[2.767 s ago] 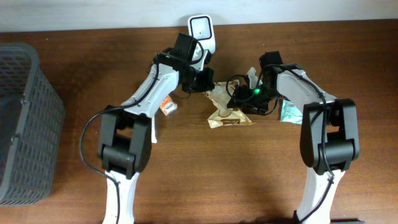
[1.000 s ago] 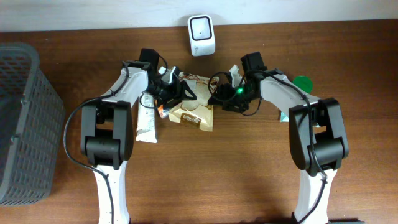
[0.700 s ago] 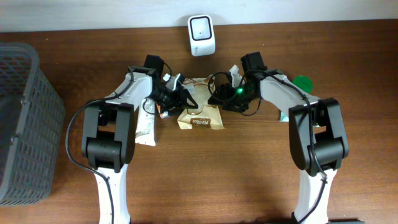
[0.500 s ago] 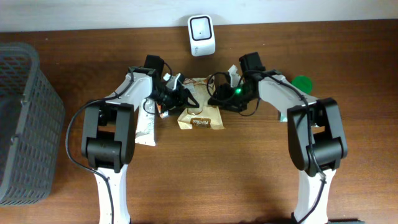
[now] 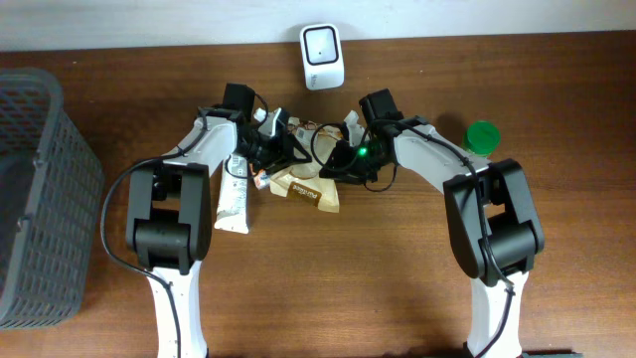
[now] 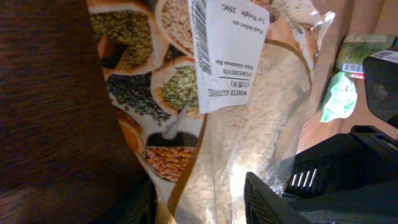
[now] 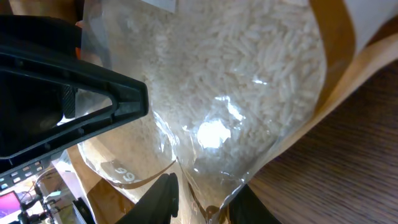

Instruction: Scan the item barcode

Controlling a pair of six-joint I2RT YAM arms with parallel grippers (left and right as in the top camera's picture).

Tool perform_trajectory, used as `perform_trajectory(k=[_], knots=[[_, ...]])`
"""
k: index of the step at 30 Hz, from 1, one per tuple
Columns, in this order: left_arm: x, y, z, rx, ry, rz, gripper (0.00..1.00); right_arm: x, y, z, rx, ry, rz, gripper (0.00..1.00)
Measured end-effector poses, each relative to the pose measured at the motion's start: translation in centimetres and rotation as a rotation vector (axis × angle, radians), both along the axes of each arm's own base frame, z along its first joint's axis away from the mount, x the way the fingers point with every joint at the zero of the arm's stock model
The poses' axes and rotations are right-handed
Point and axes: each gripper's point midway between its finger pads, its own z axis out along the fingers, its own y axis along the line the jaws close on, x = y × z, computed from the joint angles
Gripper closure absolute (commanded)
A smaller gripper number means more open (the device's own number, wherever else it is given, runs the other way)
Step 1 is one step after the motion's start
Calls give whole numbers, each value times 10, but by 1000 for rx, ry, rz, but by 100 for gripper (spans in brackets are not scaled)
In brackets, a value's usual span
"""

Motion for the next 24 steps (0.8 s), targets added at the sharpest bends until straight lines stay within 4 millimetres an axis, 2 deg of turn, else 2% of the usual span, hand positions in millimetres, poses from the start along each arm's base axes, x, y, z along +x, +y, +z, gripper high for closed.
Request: perform_trajectory(k=[24], knots=[[-4, 0, 1, -2, 24, -1, 50, -1, 3, 0, 2, -5, 7, 75]])
